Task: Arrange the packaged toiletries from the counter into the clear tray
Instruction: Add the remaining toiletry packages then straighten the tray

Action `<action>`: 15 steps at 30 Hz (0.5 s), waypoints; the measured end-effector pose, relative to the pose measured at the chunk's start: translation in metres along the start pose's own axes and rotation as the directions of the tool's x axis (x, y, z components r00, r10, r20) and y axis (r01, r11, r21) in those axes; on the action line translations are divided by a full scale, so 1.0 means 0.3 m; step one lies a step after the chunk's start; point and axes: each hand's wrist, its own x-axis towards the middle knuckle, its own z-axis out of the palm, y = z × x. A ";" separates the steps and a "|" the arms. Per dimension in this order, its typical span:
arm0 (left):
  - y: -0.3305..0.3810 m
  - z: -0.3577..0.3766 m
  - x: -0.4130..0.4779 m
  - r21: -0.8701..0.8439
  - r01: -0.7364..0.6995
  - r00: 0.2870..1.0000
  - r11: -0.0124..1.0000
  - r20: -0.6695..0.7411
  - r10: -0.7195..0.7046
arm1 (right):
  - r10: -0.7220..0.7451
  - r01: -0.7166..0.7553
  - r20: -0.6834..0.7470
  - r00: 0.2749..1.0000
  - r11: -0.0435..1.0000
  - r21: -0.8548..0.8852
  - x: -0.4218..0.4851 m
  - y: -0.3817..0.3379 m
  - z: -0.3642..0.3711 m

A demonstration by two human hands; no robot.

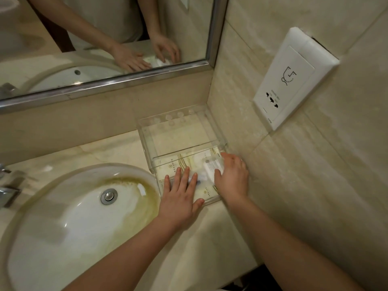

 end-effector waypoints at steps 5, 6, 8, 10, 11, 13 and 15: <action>0.001 0.015 -0.011 -0.021 0.044 0.999 0.999 0.004 -0.044 | -0.222 0.250 0.220 0.950 0.962 -0.109 -0.062 0.008 0.049; 0.003 0.011 -0.007 -0.023 0.064 0.998 0.998 0.017 -0.064 | -0.217 0.257 0.275 0.937 0.959 -0.118 -0.065 0.013 0.062; 0.006 0.003 0.005 0.007 0.086 0.995 0.996 0.049 -0.087 | -0.198 0.256 0.333 0.922 0.957 -0.140 -0.066 0.021 0.079; 0.007 -0.010 0.016 0.027 0.095 0.991 0.995 0.094 -0.097 | -0.189 0.259 0.363 0.912 0.954 -0.153 -0.059 0.025 0.089; 0.006 -0.019 0.018 0.024 0.097 0.990 0.995 0.105 -0.099 | -0.190 0.260 0.373 0.908 0.954 -0.147 -0.055 0.025 0.090; 0.000 -0.030 0.013 -0.024 0.095 0.991 0.995 0.095 -0.092 | -0.197 0.252 0.361 0.911 0.961 -0.111 -0.056 0.027 0.088; -0.013 -0.033 -0.011 -0.139 0.093 0.996 0.986 -0.003 -0.094 | -0.185 0.203 0.275 0.943 0.979 -0.038 -0.079 0.031 0.075</action>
